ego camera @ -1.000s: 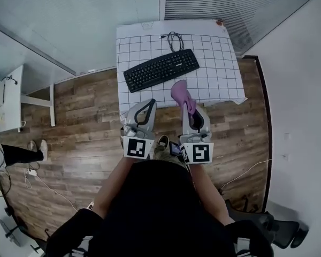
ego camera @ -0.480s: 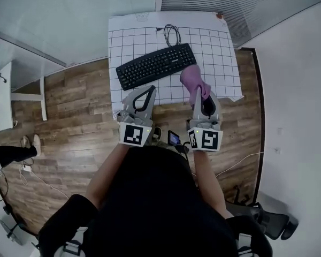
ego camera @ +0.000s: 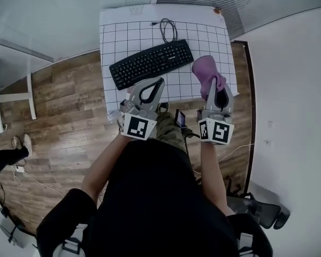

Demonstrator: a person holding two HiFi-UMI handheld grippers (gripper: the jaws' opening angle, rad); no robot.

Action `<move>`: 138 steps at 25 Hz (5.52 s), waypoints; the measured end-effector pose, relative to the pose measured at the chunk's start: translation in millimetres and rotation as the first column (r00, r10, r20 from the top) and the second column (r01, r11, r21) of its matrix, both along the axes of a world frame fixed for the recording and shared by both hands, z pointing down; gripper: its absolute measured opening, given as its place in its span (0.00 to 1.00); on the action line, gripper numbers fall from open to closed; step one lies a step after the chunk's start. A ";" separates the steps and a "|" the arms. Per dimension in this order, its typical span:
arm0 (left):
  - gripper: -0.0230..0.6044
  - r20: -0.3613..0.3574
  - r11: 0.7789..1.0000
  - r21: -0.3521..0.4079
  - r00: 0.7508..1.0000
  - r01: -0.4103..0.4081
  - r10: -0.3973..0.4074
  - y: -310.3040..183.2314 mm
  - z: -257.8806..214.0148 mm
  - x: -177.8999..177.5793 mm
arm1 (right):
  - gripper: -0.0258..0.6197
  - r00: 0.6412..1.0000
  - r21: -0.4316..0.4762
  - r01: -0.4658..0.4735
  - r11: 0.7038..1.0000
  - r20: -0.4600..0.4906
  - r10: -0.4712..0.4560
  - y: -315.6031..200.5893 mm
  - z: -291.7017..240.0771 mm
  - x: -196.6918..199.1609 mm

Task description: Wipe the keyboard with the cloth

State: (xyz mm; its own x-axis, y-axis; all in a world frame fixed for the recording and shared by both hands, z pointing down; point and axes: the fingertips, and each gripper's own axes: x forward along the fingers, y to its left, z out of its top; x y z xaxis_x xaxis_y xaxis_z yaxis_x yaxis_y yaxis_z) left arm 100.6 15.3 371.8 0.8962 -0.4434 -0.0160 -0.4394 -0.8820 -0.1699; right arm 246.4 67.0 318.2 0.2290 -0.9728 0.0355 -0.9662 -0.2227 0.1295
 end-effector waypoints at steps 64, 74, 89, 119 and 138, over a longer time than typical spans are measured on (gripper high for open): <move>0.27 0.614 0.801 -0.302 0.748 0.517 -0.251 -45.1 323.6 -150.3 | 0.10 0.923 -0.624 0.375 0.685 0.180 -0.341 -229.3 348.2 78.8; 0.29 0.582 0.785 -0.341 0.772 0.517 -0.256 -49.7 330.5 -151.4 | 0.10 0.913 -0.638 0.400 0.658 0.220 -0.343 -229.2 353.1 70.6; 0.30 0.574 0.799 -0.316 0.774 0.511 -0.269 -49.9 330.1 -151.5 | 0.10 0.896 -0.624 0.443 0.643 0.301 -0.326 -225.9 354.8 54.5; 0.31 0.567 0.797 -0.326 0.780 0.509 -0.266 -50.8 328.8 -151.5 | 0.10 0.900 -0.619 0.436 0.654 0.321 -0.296 -220.3 354.9 29.3; 0.31 0.564 0.798 -0.326 0.782 0.507 -0.266 -50.9 329.4 -151.5 | 0.10 0.879 -0.611 0.476 0.632 0.334 -0.340 -213.4 356.3 -5.1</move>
State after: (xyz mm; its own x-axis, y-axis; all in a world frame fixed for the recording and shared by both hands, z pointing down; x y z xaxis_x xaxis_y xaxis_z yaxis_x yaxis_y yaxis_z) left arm -50.9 -35.6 701.3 0.4818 -0.6009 0.6378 -0.7290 -0.6787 -0.0888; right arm 241.3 -146.5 674.5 -0.2622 -0.6681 0.6964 -0.9560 0.2781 -0.0931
